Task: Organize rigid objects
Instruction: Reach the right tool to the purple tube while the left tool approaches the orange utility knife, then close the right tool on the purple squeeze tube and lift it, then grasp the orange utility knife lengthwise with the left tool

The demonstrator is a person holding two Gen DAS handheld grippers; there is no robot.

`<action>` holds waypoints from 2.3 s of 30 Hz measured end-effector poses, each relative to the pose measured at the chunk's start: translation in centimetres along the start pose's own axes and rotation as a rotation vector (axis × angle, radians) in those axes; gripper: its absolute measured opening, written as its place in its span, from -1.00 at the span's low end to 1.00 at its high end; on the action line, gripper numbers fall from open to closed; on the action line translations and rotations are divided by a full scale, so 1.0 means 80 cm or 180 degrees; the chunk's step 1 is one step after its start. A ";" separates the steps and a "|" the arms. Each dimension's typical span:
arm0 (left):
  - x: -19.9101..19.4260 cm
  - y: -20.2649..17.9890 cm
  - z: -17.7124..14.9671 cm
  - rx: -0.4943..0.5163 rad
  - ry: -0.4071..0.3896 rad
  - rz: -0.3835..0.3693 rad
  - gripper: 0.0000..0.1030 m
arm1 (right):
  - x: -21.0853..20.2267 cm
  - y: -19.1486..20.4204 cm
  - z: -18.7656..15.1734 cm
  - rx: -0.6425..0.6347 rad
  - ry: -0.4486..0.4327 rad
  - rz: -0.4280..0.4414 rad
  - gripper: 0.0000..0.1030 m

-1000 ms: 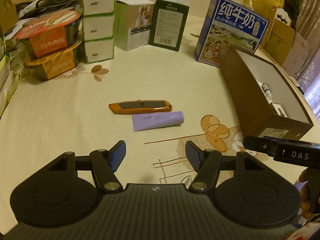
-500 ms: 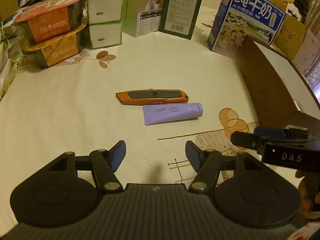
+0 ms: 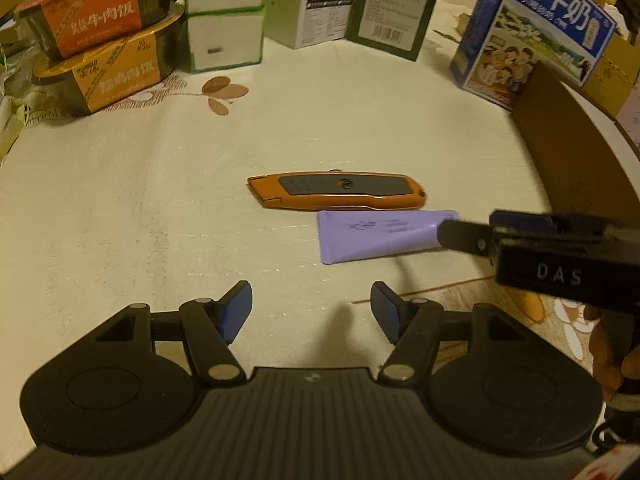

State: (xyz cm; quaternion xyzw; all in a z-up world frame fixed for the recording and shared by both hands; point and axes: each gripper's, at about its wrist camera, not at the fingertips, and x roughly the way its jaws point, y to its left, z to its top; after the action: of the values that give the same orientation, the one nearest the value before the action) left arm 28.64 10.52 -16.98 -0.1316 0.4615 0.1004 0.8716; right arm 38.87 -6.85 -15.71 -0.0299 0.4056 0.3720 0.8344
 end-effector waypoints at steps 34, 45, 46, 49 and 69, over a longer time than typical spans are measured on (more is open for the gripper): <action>0.011 0.050 -0.013 -0.0149 0.0076 0.0227 0.20 | 0.049 0.065 -0.033 -0.1135 0.0277 0.0421 -0.44; 0.015 0.037 -0.003 0.0282 -0.0115 0.0074 0.19 | -0.004 0.016 -0.069 -0.0551 0.0079 -0.0199 -0.46; 0.017 0.034 0.000 0.0357 -0.0150 0.0054 0.19 | -0.006 0.008 -0.070 -0.0439 0.0059 -0.0326 -0.46; 0.023 0.027 0.013 0.0570 -0.0246 -0.0009 0.19 | -0.008 -0.014 -0.064 -0.0122 -0.0007 -0.0601 -0.46; 0.106 -0.006 0.083 0.1912 -0.0045 -0.0668 0.27 | 0.016 -0.044 -0.028 0.0198 0.0050 -0.0668 -0.46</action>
State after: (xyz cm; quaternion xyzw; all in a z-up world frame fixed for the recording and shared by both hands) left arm 38.67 12.69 -20.37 0.0855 0.4483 -0.1300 0.8802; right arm 40.21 -9.41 -19.01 -0.0492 0.4181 0.2696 0.8661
